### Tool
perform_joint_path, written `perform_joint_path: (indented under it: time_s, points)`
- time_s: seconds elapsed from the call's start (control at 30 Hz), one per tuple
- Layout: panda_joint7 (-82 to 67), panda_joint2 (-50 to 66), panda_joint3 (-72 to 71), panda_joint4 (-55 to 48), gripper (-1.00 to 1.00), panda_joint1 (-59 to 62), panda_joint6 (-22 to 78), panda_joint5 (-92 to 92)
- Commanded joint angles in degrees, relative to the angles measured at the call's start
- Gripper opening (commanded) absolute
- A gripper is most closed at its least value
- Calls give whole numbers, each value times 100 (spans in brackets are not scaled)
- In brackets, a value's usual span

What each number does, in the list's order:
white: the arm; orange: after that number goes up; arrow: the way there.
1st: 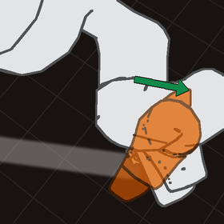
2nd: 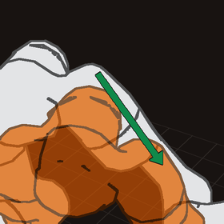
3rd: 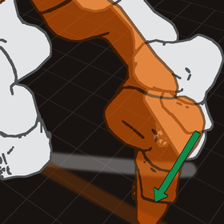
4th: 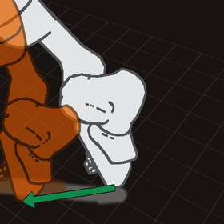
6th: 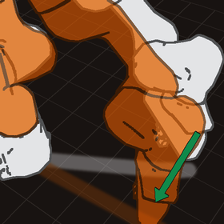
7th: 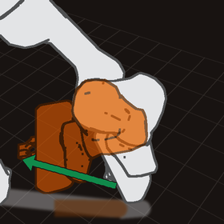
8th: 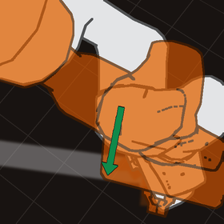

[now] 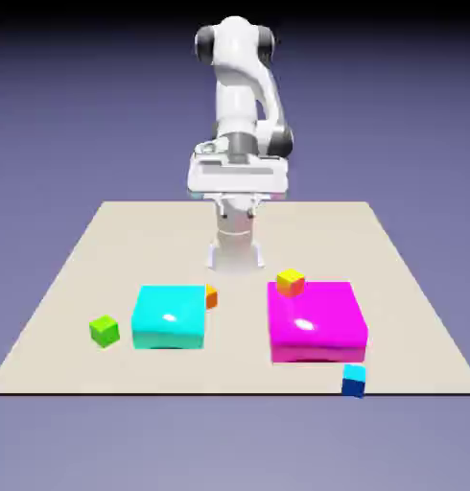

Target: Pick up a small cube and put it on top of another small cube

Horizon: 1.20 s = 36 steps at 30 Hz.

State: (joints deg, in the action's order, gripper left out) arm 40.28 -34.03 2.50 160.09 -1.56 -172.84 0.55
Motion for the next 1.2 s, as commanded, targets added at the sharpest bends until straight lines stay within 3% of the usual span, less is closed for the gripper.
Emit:
perform_joint_path:
  time_s: [0.0, 1.17]
  points:
    - [-181, -114, 208, -76, 0, -72, 97, 46]
    - [-6504, -4108, 7476, -2734, 0, -2601, 3488, 1639]
